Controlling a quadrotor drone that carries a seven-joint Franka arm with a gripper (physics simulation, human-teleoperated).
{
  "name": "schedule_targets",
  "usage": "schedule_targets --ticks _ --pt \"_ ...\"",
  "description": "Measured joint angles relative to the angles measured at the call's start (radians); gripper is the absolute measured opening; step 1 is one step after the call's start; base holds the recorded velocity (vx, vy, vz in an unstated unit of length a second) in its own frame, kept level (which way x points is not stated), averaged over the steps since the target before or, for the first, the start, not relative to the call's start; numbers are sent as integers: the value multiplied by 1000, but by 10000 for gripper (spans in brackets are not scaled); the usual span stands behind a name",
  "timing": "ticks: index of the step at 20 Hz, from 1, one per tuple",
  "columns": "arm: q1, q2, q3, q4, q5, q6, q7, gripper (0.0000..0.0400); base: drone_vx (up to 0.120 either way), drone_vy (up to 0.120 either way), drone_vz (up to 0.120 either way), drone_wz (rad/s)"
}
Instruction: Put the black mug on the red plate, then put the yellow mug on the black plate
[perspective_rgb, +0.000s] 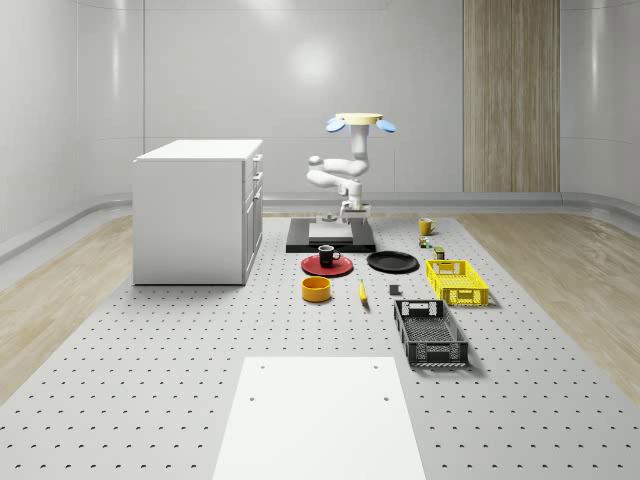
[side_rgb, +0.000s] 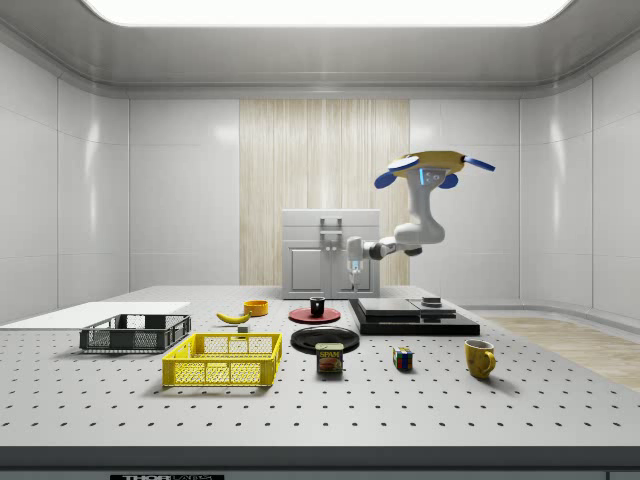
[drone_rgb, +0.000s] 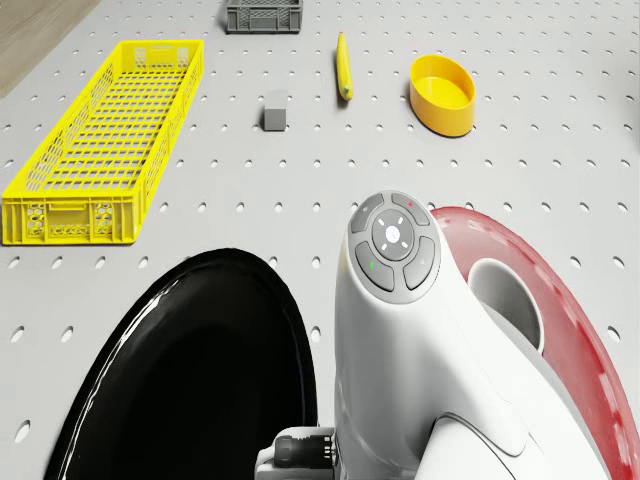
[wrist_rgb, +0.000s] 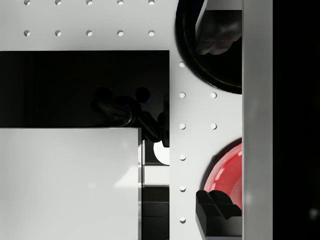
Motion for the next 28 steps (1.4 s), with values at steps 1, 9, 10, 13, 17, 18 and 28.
schedule_targets --ticks 1,9,10,13,17,18,28 --pt "0 0 0 0 0 0 0 400 -120 120 0 0" --pt "-1 -3 0 0 1 3 1 400 -120 120 0 0" --pt "-1 -4 0 0 2 3 1 400 -120 120 0 0" --pt "-2 -5 0 0 2 4 1 400 -120 120 0 0" --pt "-2 -6 0 0 2 5 1 400 -120 120 0 0" --pt "-2 -6 0 0 3 6 1 400 -120 120 0 0" --pt "-3 -9 0 1 4 8 2 400 -120 120 0 0"
